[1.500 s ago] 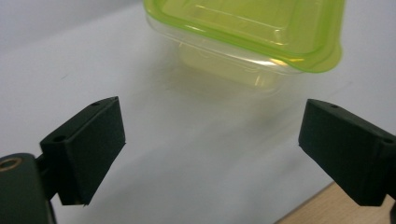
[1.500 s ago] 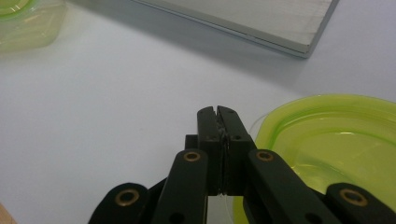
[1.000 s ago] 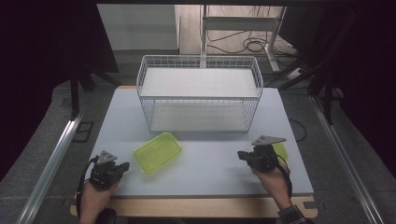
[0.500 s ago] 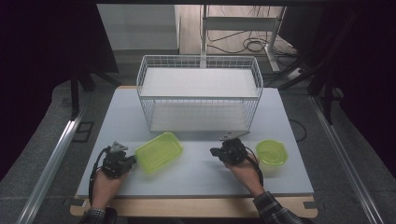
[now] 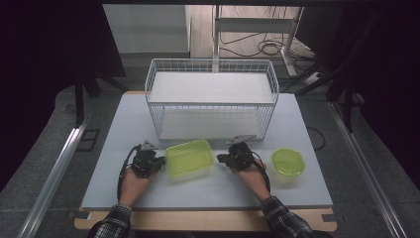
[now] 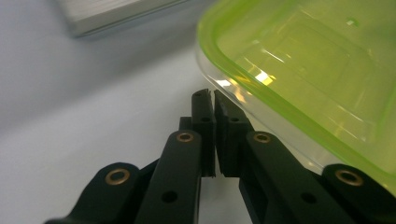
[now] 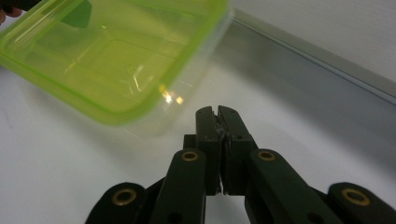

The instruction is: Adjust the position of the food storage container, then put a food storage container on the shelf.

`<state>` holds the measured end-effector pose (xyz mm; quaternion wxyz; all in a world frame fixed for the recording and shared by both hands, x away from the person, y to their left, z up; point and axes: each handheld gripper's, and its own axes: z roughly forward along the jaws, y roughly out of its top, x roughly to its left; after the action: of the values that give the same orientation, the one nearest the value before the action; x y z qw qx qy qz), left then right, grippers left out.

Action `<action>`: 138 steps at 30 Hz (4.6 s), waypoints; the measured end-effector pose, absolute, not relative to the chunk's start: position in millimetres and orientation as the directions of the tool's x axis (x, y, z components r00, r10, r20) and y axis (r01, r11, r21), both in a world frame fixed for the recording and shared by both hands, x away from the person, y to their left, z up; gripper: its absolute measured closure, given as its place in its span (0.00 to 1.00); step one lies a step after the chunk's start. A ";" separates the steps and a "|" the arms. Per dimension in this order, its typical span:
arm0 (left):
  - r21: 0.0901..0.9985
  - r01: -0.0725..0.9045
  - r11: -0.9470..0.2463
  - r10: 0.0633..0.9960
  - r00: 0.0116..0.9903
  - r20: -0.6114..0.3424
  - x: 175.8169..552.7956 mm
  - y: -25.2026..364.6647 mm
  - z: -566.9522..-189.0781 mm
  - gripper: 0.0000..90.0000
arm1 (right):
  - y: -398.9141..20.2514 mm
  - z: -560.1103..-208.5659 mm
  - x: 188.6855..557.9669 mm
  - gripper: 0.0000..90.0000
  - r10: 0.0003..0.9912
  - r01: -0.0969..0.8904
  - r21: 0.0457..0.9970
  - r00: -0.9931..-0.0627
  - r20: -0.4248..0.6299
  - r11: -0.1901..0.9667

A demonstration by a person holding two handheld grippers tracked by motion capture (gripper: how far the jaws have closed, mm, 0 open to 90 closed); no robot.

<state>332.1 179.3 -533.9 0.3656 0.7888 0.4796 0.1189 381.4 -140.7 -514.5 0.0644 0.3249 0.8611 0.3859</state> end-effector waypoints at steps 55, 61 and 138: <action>0.750 0.555 -0.360 0.805 0.592 -0.051 230.1 175.4 -523.8 0.03 | -218.5 -496.2 302.2 0.16 0.659 0.493 0.739 -0.747 0.090 0.459; 0.777 0.521 -0.354 0.796 0.604 -0.042 231.4 178.4 -525.6 0.03 | -216.3 -498.2 306.3 0.11 0.659 0.505 0.743 -0.743 0.116 0.439; 0.756 0.496 -0.428 0.790 0.611 0.047 231.8 171.7 -529.0 0.03 | -206.1 -412.6 387.0 0.89 0.532 0.786 0.616 -0.542 0.651 0.048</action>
<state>231.8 171.7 -529.0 0.3637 0.8204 0.3919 0.2025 387.0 -206.1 -412.6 -0.1241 0.4622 0.7131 0.5123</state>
